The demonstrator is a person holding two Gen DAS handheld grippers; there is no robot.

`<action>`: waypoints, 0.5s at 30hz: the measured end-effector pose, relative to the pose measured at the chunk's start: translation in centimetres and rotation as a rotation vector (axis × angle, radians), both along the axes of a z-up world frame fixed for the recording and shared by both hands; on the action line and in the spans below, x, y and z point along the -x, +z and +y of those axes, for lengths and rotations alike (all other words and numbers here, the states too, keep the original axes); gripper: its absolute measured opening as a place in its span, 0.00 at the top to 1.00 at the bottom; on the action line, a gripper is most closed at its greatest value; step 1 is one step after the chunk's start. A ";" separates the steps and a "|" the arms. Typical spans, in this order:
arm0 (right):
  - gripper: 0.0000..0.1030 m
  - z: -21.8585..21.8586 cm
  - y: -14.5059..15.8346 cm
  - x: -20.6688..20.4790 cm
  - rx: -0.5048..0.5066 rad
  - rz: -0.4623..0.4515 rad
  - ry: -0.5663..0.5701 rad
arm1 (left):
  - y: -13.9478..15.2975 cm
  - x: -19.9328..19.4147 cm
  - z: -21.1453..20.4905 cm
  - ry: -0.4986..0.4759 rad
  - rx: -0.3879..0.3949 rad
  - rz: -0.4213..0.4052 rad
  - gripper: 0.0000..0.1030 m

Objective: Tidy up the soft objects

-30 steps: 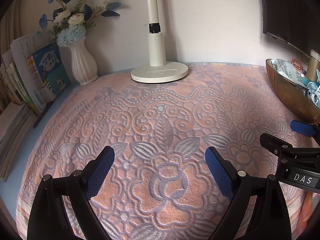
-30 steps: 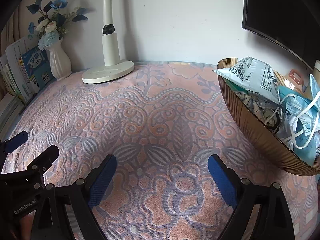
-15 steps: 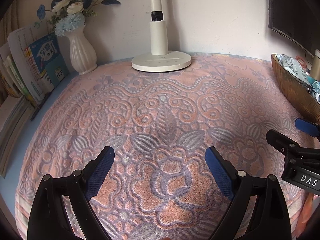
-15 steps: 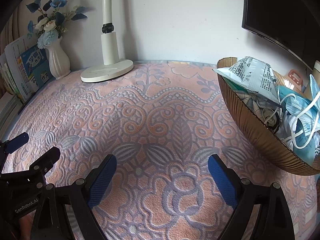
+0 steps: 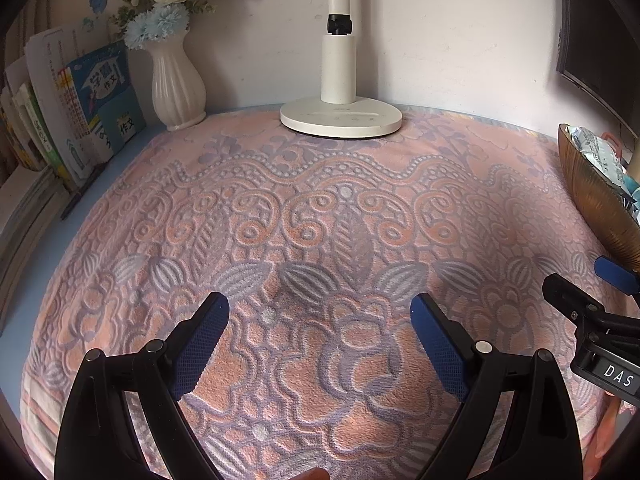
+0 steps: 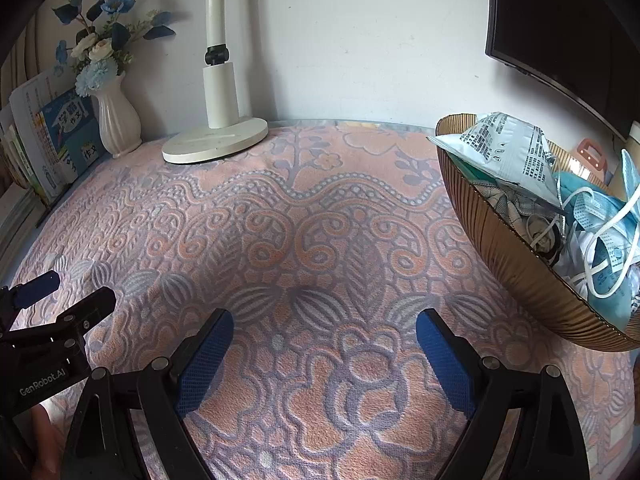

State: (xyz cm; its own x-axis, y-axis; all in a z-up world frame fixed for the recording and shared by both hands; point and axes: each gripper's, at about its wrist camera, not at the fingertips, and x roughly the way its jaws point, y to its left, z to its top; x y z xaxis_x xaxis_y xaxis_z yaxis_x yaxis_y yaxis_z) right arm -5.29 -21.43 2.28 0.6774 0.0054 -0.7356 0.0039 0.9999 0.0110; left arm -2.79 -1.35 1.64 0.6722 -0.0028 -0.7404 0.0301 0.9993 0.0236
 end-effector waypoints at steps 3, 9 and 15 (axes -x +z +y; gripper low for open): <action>0.11 0.0 0.0 0.0 0.000 0.001 -0.001 | 0.0 0.0 0.1 -0.002 0.000 -0.003 0.11; 0.11 0.0 0.0 0.0 0.000 0.001 -0.001 | 0.0 0.1 0.0 0.000 -0.011 -0.003 0.11; 0.11 0.1 0.1 0.2 -0.002 -0.007 -0.001 | -0.1 -0.1 0.2 -0.007 -0.018 0.006 0.11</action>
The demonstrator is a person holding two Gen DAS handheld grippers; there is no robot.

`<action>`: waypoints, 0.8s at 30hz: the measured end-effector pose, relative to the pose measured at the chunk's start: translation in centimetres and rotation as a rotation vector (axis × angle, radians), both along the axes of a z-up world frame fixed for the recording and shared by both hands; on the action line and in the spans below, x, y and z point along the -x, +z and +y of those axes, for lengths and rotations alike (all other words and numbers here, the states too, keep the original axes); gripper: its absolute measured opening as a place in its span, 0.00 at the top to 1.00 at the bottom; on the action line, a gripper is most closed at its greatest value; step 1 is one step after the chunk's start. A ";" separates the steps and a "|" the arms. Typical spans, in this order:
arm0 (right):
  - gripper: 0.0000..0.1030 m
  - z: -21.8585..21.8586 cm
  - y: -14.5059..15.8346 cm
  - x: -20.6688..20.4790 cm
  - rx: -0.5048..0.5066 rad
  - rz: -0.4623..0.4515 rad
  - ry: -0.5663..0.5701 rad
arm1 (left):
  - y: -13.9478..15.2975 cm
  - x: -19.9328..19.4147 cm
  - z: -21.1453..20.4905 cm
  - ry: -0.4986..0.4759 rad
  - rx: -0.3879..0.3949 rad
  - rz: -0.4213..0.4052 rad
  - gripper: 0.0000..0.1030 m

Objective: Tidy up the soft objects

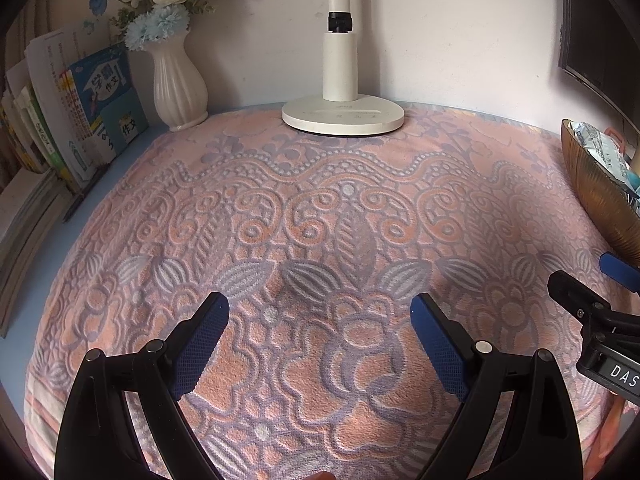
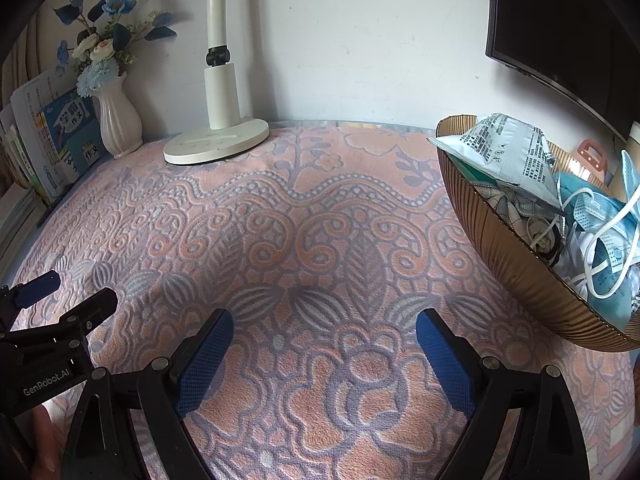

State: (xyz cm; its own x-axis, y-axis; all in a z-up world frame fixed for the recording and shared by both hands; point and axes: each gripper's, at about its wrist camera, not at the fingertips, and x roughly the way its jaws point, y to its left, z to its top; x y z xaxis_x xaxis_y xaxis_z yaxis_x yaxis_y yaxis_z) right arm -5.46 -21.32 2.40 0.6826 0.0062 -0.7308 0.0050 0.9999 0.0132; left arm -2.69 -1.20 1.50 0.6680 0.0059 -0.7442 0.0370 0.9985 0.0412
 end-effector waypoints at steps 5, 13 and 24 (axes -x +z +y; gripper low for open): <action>0.11 0.0 0.1 0.2 -0.004 -0.010 0.000 | -0.1 0.1 -0.2 -0.005 -0.023 -0.003 0.11; 0.11 0.0 0.3 0.3 -0.002 -0.012 -0.004 | -0.1 0.2 -0.4 -0.011 -0.035 -0.005 0.11; 0.11 -0.2 0.2 0.0 0.002 -0.005 -0.002 | 0.0 0.2 -0.3 -0.016 -0.021 -0.005 0.11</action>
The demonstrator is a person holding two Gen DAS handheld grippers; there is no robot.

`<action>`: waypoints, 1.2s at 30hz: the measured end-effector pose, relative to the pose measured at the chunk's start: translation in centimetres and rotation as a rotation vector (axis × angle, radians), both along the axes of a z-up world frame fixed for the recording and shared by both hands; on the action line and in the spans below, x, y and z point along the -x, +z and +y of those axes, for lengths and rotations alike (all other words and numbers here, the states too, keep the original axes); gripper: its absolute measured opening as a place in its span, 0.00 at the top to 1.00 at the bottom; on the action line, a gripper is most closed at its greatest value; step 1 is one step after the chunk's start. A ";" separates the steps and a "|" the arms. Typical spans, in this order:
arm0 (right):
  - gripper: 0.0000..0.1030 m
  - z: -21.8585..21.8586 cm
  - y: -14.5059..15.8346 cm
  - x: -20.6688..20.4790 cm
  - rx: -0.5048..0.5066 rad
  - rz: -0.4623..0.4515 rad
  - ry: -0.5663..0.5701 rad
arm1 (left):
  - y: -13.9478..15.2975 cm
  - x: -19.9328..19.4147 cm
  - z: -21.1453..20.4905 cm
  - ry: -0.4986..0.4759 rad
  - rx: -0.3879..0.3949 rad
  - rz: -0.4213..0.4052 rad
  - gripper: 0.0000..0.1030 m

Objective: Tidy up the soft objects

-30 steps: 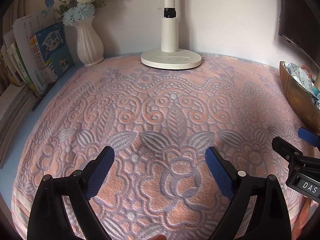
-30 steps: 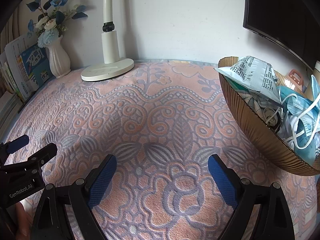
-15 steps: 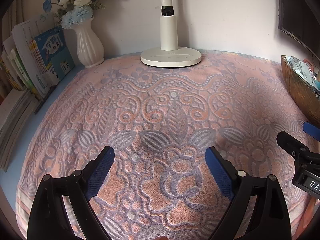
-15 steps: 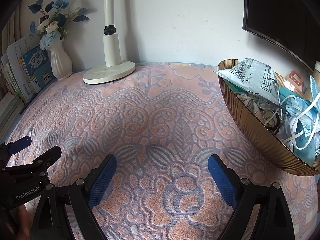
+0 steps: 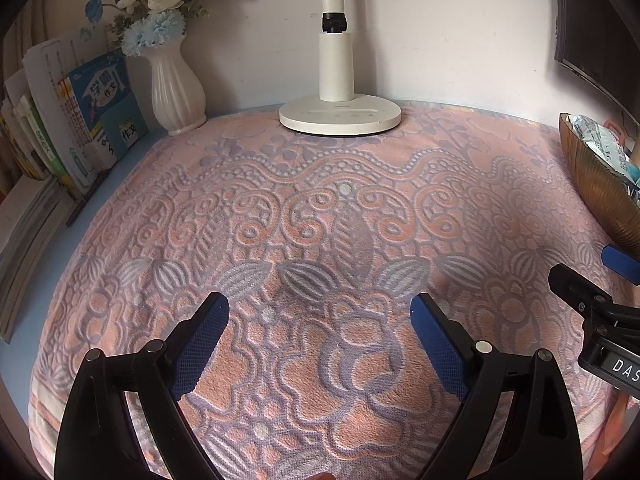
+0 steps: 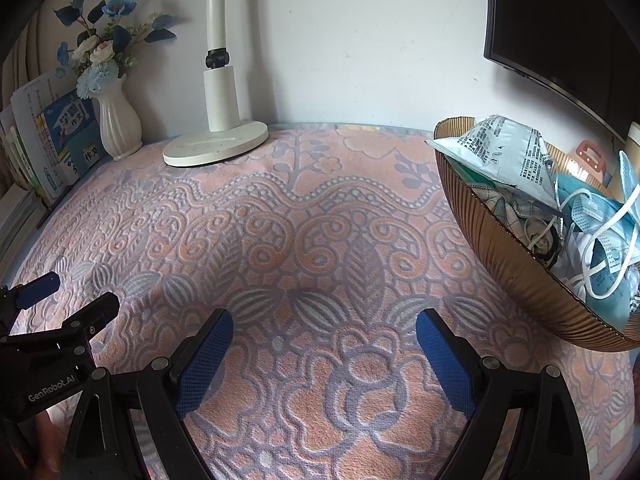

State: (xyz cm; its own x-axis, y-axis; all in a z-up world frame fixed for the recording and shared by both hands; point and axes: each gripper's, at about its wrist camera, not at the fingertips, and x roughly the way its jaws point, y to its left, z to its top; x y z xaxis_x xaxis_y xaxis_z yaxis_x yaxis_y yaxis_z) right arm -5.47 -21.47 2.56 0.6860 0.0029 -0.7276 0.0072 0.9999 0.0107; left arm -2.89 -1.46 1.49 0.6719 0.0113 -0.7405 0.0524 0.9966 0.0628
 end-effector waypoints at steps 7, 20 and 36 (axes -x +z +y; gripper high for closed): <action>0.11 0.0 0.0 0.0 0.000 0.000 0.002 | 0.0 -0.1 0.0 0.003 0.004 0.003 0.11; 0.11 -0.1 0.0 0.0 0.000 0.000 0.003 | 0.1 -0.1 0.1 0.003 0.003 0.003 0.11; 0.11 -0.1 0.0 0.0 0.001 0.000 0.004 | -0.2 -0.1 0.1 0.004 0.013 0.011 0.11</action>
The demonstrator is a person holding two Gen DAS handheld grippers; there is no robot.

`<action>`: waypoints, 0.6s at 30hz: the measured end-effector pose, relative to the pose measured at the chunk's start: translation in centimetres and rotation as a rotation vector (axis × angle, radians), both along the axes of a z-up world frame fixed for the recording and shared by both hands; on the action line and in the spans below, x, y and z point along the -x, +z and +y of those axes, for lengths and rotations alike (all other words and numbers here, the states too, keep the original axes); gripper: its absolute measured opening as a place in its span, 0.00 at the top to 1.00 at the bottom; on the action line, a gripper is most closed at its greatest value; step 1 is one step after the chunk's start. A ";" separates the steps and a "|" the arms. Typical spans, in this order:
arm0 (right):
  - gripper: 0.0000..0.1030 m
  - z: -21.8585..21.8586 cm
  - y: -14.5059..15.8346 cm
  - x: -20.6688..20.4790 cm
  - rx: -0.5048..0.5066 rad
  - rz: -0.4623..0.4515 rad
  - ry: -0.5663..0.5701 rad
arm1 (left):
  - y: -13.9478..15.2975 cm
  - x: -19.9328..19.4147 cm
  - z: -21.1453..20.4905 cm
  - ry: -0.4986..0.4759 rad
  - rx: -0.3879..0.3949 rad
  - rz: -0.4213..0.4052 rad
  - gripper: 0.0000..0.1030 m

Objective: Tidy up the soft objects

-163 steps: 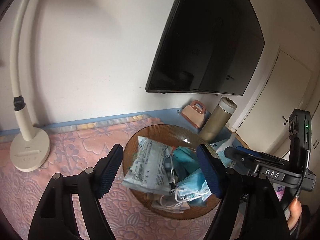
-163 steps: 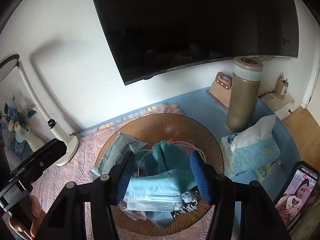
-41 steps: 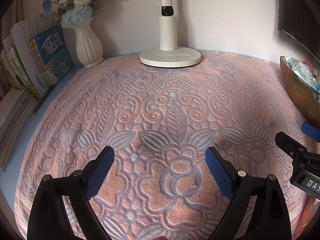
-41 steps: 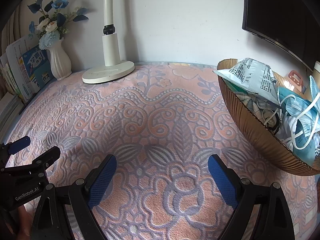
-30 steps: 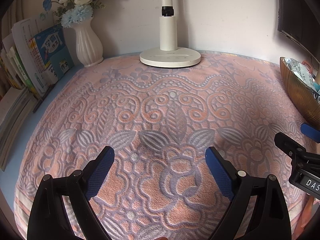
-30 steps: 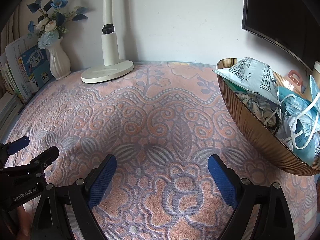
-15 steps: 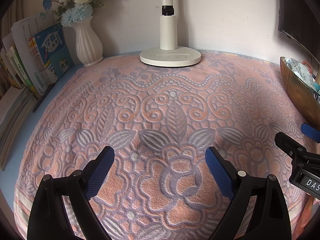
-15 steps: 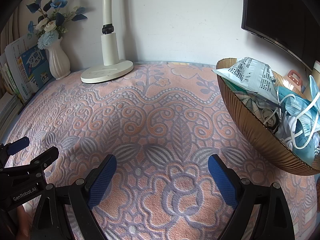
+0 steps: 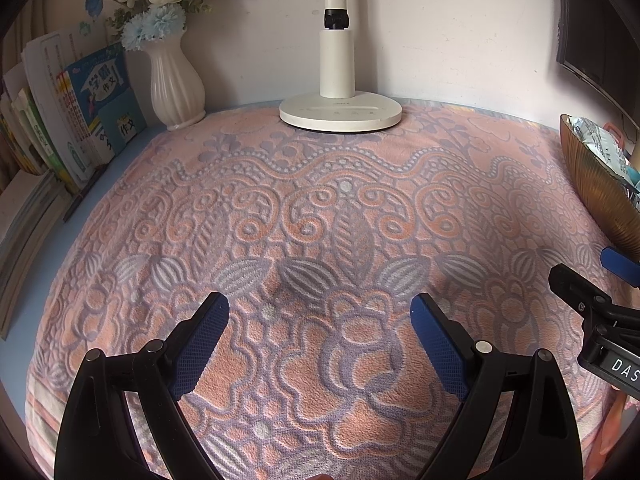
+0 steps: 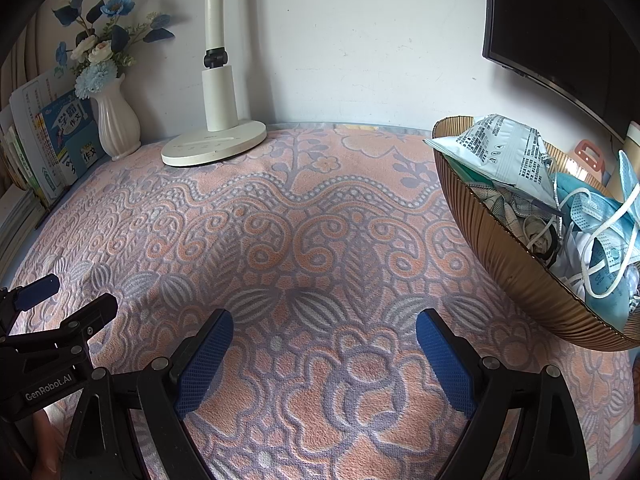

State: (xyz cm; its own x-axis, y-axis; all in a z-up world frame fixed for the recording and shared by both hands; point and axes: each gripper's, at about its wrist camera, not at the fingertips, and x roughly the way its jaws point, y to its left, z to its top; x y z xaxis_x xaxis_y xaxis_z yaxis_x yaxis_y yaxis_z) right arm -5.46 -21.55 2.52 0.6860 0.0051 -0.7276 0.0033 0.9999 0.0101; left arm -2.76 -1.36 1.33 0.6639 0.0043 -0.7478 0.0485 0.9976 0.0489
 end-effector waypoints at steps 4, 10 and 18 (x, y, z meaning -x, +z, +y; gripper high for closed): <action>0.11 0.0 0.0 0.0 0.000 0.000 0.001 | 0.0 0.0 0.0 0.001 0.000 0.000 0.11; 0.11 0.0 0.0 0.0 0.000 0.000 0.001 | 0.0 0.0 0.0 0.002 0.000 0.000 0.11; 0.11 0.0 0.0 0.0 0.000 0.000 0.001 | 0.0 0.0 0.0 0.004 0.003 0.006 0.11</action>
State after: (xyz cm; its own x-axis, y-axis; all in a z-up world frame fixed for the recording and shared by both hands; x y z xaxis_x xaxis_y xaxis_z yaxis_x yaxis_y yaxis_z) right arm -5.45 -21.59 2.50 0.6857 0.0058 -0.7278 0.0022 0.9999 0.0100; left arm -2.78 -1.38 1.32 0.6593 0.0047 -0.7519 0.0445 0.9980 0.0453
